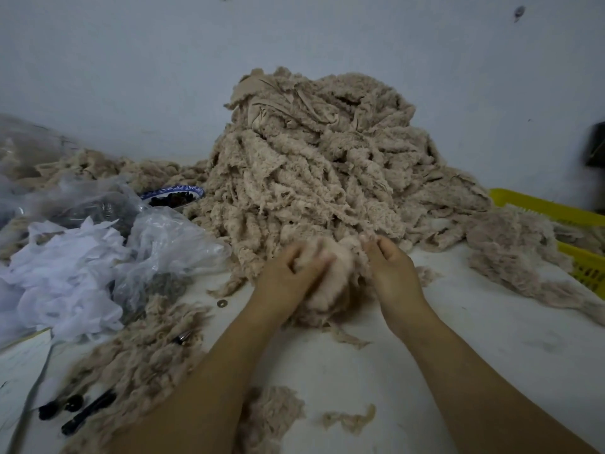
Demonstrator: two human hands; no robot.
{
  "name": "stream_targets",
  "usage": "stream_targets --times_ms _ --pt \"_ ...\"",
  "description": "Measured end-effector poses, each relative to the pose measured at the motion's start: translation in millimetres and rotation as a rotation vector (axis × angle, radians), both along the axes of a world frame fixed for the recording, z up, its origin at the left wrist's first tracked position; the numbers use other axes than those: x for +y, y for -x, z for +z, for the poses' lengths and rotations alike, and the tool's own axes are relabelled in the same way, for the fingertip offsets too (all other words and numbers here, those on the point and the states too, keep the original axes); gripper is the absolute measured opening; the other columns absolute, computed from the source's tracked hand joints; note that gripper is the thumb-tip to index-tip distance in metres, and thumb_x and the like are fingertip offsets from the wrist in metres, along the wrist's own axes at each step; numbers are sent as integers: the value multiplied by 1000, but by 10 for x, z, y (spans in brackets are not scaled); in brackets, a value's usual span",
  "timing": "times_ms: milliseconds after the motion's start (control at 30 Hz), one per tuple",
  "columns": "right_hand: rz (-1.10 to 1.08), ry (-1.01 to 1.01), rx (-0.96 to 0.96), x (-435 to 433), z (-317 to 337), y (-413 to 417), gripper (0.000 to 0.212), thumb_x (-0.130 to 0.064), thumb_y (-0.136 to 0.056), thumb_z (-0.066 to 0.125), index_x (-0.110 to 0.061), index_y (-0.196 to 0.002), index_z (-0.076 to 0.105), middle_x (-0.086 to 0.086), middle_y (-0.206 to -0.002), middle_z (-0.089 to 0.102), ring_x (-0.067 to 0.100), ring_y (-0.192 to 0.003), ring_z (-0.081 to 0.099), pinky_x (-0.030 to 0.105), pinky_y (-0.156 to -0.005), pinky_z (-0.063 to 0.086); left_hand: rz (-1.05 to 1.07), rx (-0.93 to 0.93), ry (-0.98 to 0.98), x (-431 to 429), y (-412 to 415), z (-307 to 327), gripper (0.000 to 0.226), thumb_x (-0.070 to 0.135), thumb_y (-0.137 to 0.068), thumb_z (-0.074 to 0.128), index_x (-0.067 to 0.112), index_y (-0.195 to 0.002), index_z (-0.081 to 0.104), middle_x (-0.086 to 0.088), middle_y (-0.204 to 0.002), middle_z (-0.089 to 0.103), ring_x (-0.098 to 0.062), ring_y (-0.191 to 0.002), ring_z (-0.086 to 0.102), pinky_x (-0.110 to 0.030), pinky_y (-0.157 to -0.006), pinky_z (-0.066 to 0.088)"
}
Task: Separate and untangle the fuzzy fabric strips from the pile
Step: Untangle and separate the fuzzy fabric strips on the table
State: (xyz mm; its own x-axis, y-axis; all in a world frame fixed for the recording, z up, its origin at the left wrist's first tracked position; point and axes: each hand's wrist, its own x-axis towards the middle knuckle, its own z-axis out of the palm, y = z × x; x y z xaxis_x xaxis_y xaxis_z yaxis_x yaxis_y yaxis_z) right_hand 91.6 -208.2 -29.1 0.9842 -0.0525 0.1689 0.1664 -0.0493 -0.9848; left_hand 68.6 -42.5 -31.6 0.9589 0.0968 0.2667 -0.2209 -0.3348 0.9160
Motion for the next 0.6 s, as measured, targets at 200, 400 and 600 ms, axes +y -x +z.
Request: stream_targets --times_ms 200,400,600 --pt "-116 67 -23 -32 -63 -40 29 -35 -103 47 -24 -90 71 0 -59 59 14 -50 49 26 -50 39 58 57 272 -10 26 -11 21 20 -96 62 30 -81 73 11 -70 72 -2 -57 65 -18 -49 48" --pt "-266 10 -13 -199 -66 -118 40 -38 -105 42 -19 -87 72 -6 -49 41 4 -36 30 19 -41 27 -42 89 975 224 16 80 27 20 -102 45 13 -101 71 -7 -96 75 -21 -89 71 -33 -79 58" --pt "7 261 -17 35 -29 85 81 -73 -90 20 -20 -56 71 -12 -42 50 0 -42 50 22 -55 37 -11 145 1227 192 -20 42 43 24 -104 42 15 -75 74 -5 -74 73 -15 -59 69 -21 -50 55"
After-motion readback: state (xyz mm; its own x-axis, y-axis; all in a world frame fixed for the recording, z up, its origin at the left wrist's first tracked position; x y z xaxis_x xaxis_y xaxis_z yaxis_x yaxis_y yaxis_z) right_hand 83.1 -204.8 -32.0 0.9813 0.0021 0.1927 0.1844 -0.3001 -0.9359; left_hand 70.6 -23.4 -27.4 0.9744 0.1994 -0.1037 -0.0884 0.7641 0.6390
